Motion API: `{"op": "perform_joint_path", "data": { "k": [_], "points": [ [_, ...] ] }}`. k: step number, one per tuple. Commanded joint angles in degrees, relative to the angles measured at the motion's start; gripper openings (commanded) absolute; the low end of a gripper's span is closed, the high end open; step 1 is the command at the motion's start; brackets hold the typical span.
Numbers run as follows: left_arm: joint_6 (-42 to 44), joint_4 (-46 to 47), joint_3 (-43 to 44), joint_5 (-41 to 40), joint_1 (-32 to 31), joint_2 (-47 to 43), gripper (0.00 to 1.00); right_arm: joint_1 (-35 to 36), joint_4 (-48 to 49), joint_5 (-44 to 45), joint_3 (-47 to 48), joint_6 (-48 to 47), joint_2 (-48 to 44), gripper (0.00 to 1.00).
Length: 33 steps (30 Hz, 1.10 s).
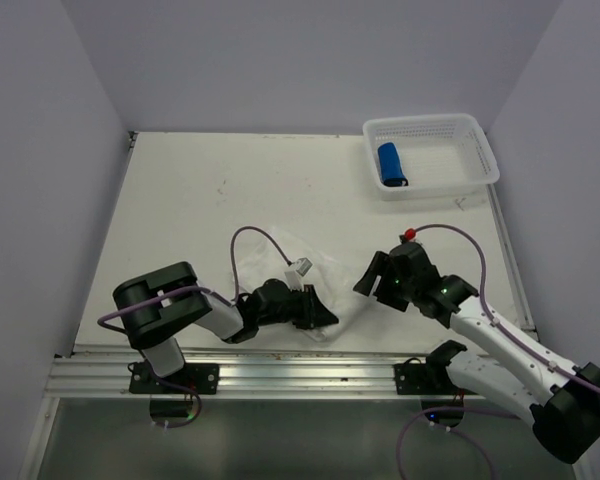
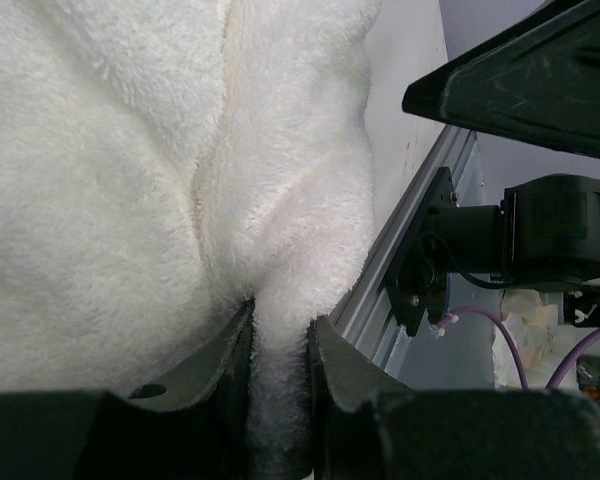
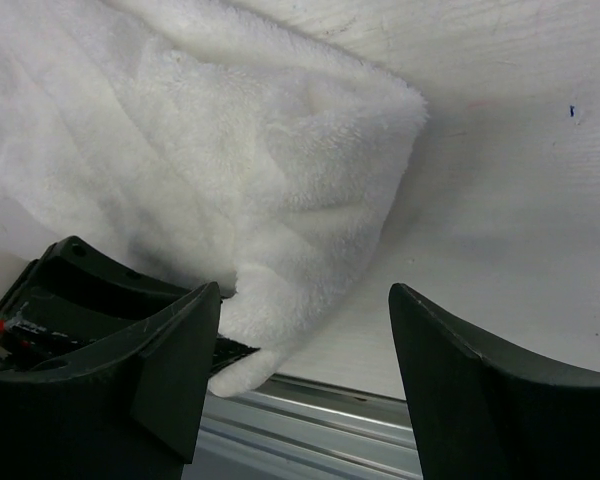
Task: Roll the towels
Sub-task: Roll the towel
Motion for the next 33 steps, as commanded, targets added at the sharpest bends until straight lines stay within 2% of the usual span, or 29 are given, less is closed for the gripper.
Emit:
{"op": "perform_joint_path", "data": {
  "k": [1,6,12,17,28,31,33],
  "points": [
    [-1.87,0.27,-1.41,-1.08,0.51,-1.32,0.08,0.17,0.12,-0.74,-3.25,3.21,-0.40,0.72],
    [-2.57,0.53,-1.14,-0.55,0.51,-1.75,0.08,0.26,10.03,-1.71,-7.30,5.06,0.65,0.73],
    [-3.10,1.06,-0.62,-0.20,0.51,-2.02,0.08,0.43,15.59,-3.56,-7.30,4.98,5.05,0.73],
    [-3.72,2.38,-0.27,0.51,0.51,-1.49,0.08,0.43,16.47,-2.51,-7.13,4.98,5.05,0.73],
    [-3.54,3.17,0.35,0.51,0.51,-3.86,0.09,0.52,17.62,-2.07,-6.52,4.54,14.97,0.67],
    [-2.84,3.08,0.00,0.59,0.51,-5.00,0.11,0.61,18.06,-1.11,-5.37,4.01,15.86,0.65],
    [-2.58,3.17,-0.44,0.51,0.51,-5.45,0.12,0.61,18.06,-0.49,-4.14,3.83,16.82,0.60]
  ]
}}
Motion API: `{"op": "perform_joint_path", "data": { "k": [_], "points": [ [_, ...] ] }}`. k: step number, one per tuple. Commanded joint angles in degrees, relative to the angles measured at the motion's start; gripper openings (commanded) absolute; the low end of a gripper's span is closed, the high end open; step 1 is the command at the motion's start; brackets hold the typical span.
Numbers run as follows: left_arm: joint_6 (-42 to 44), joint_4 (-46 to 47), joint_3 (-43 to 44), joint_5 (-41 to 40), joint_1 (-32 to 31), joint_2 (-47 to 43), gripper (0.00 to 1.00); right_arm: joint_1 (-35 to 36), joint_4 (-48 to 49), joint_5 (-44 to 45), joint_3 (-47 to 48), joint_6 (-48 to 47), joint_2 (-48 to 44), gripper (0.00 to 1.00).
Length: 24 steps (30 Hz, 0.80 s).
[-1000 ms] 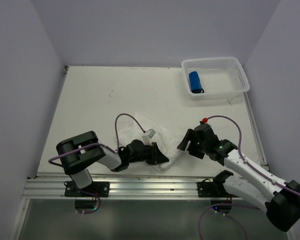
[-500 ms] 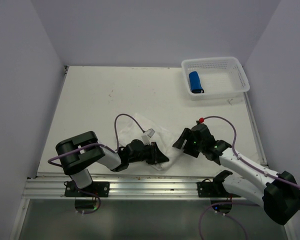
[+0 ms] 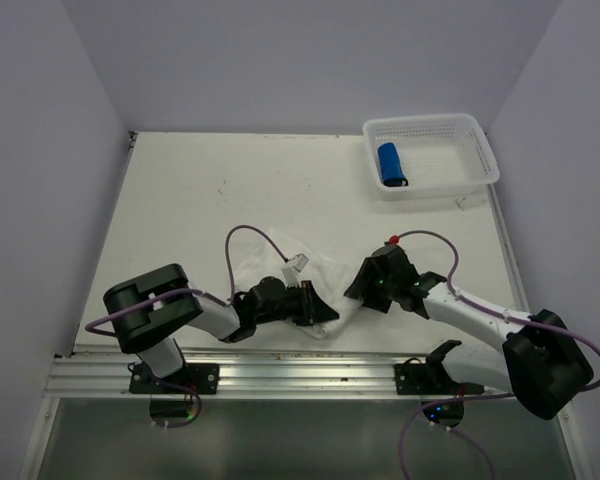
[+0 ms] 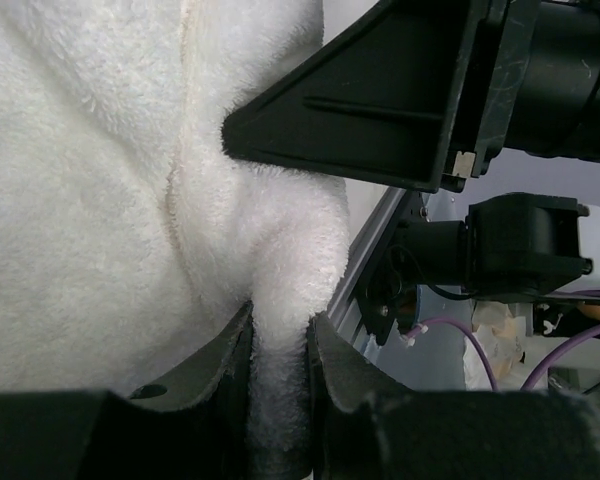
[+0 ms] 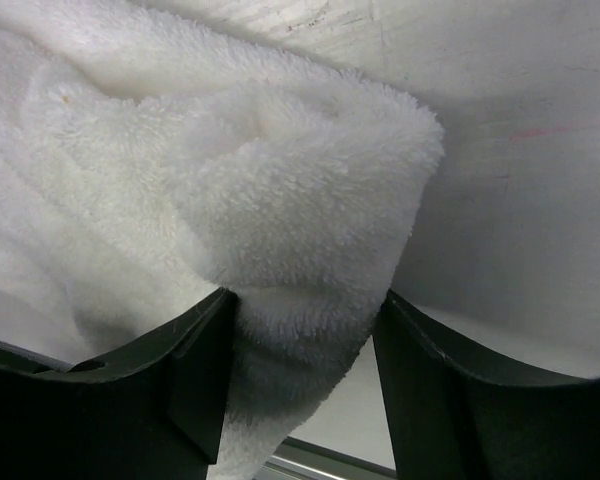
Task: Roll the towels
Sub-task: Roll the towel
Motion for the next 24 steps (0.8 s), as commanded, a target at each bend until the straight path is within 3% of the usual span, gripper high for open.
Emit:
{"op": "perform_joint_path", "data": {
  "k": [1,2,4,5,8,12,14,24],
  "points": [
    [0.42,3.45,-0.18,0.68,0.20,-2.84,0.13,0.30,0.72,2.44,2.85,-0.65,1.76,0.57],
    [0.68,3.46,-0.27,0.77,0.12,-2.93,0.14,0.30,0.55,2.44,3.90,-0.82,2.38,0.46],
    [1.03,3.02,-0.62,0.68,0.12,-3.20,0.20,0.30,-0.59,2.71,5.48,-1.87,3.26,0.36],
    [1.73,2.67,-0.71,0.68,0.11,-3.28,0.23,0.30,-3.03,3.06,7.58,-2.31,3.70,0.26],
    [3.31,0.13,-0.97,-0.02,-0.06,-4.33,0.39,0.30,-8.57,5.08,11.54,-3.81,5.63,0.12],
    [6.91,-5.83,-0.10,-2.21,-1.11,-7.23,0.64,0.30,-12.89,6.14,14.63,-4.78,8.09,0.04],
    [9.80,-9.27,0.96,-4.76,-2.52,-8.64,0.68,0.30,-14.30,6.40,15.77,-5.04,9.85,0.00],
    [26.68,-33.97,11.84,-24.52,-9.81,-19.20,0.89,0.39,-18.17,5.52,18.94,-5.83,13.54,0.00]
  ]
}}
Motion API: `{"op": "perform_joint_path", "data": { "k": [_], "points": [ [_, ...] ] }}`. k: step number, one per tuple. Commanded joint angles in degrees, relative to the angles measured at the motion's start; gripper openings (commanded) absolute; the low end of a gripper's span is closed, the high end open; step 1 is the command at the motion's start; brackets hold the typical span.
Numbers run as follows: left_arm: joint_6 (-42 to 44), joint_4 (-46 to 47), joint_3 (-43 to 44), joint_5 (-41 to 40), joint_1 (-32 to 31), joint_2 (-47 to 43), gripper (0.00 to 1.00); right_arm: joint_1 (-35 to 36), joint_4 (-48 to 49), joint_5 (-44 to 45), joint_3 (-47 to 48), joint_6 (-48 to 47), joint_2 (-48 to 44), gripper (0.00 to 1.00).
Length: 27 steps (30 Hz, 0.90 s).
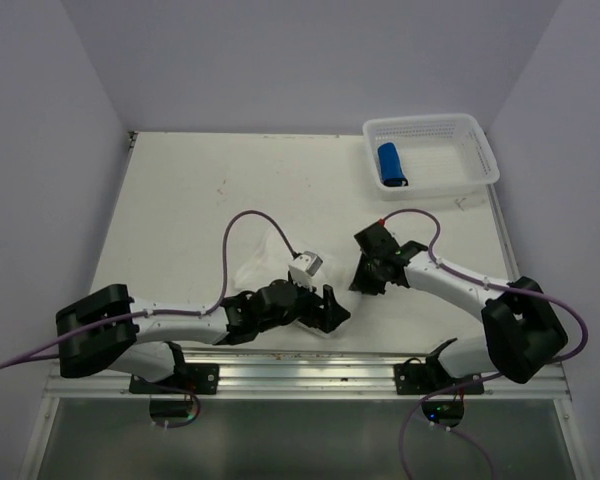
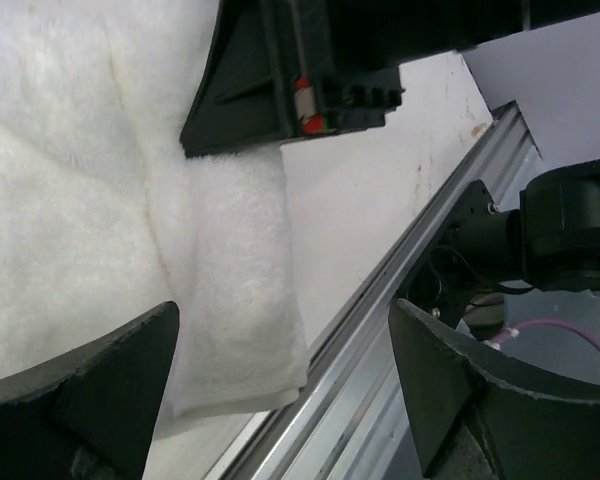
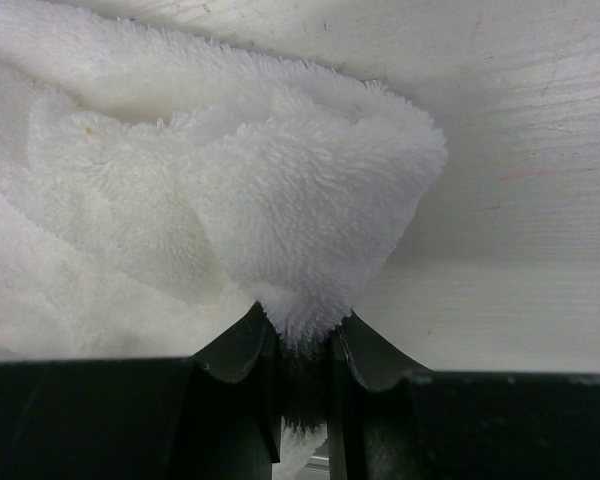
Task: Roll the towels
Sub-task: Roll the towel
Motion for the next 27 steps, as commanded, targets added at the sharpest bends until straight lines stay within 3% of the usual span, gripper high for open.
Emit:
{"op": "perform_joint_path", "data": {
  "k": [1,8,19,22,27],
  "points": [
    [11.09,-9.65,6.83,-12.94,-4.36,-1.73,0.91,-0.05,-3.81,1.41,2.72,-1.40,1.20,0.00],
    [18.04,-16.87,15.10,-21.50,-10.89,6.96,0.92,0.04,-4.43,0.53,3.87,-1.75,1.20,0.00],
    [15.68,-26.00,21.51,-37.49,-17.83,15.32,0.92,0.04,-4.69,-0.17,3.43,-1.66,0.23,0.01],
    [15.06,-26.28,21.96,-38.11,-18.53,16.38,0.89,-0.05,-4.78,-0.26,3.43,-1.66,0.23,0.01],
    [14.44,-23.47,20.64,-37.41,-19.42,16.73,0.74,-0.05,-5.04,-0.61,4.04,-1.66,0.58,0.01]
  ]
}}
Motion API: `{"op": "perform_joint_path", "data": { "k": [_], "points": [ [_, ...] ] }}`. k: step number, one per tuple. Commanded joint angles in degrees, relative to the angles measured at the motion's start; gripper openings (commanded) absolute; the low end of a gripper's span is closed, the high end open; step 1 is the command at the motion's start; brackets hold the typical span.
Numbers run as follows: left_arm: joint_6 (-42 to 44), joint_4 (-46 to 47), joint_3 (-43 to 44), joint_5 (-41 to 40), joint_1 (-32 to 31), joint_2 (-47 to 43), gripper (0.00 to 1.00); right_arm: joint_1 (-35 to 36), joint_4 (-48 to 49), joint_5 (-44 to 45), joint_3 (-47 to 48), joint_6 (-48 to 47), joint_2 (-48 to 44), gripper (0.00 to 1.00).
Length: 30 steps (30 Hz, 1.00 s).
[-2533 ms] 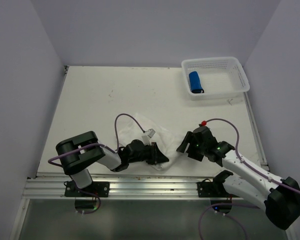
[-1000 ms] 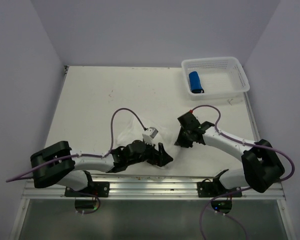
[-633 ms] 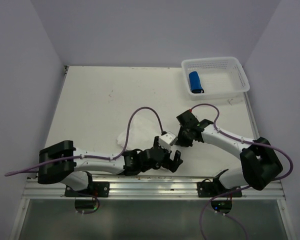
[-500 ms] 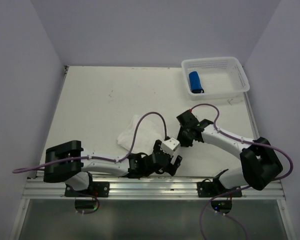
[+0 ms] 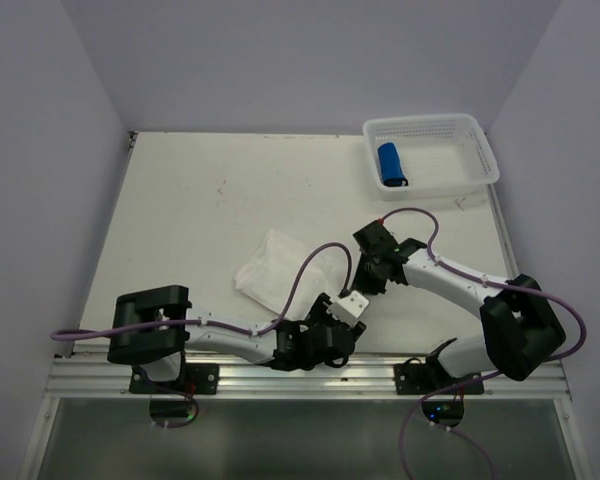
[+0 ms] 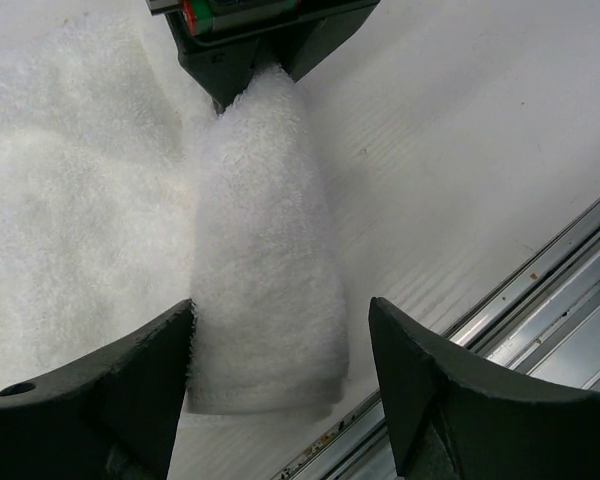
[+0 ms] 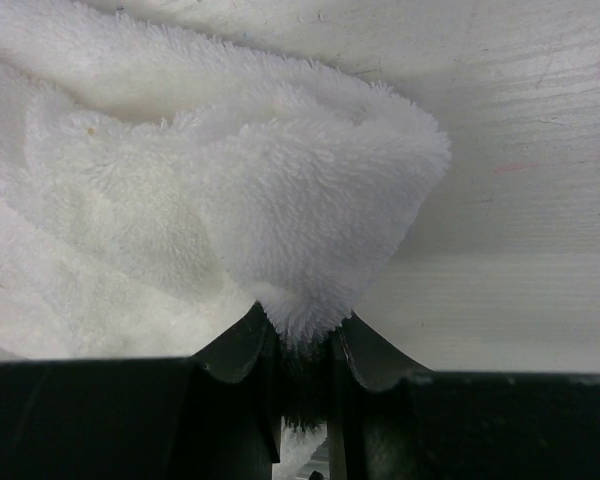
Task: Roll the towels
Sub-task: Roll the towel
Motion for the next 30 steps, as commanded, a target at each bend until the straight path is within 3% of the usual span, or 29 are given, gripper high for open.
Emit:
{"op": "perform_joint_path", "data": {
  "k": [1,4,5,7,9,15,19,22,30],
  "points": [
    [-1.88,0.95,0.60,-3.03,-0.75,0.84,0.72,0.04,-2.40,-0.48,2.27,-0.74,-0.75,0.01],
    [-4.43,-2.29,1.03,-5.13,-0.84,1.89,0.63,0.04,-2.66,-0.39,2.71,-0.83,-0.40,0.01],
    [-7.48,-7.09,1.56,-6.27,-0.84,2.16,0.55,0.04,-2.75,-0.48,2.89,-0.92,-0.40,0.02],
    [-9.26,-8.71,1.30,-7.69,-0.84,2.07,0.46,-0.04,-2.93,-0.22,2.98,-1.18,-0.14,0.05],
    [-10.15,-9.42,0.51,-7.95,-0.84,1.98,0.30,-0.05,-3.19,0.13,3.24,-1.27,0.13,0.07],
    [-12.70,-9.16,-1.16,-6.82,-0.84,0.93,0.01,0.04,-4.33,1.01,4.73,-2.50,1.62,0.27],
    [-13.14,-5.48,-4.14,-5.06,-0.84,-1.88,0.00,-0.22,-5.82,3.12,6.05,-3.38,2.94,0.45],
    [-14.27,-3.89,-5.82,-3.82,-0.84,-3.55,0.00,-1.01,-6.35,4.09,5.97,-3.82,3.56,0.52],
    [-16.65,-3.53,-6.96,-1.28,-0.84,-4.78,0.00,-4.26,-5.74,3.92,5.70,-5.14,4.70,0.60]
  ]
}}
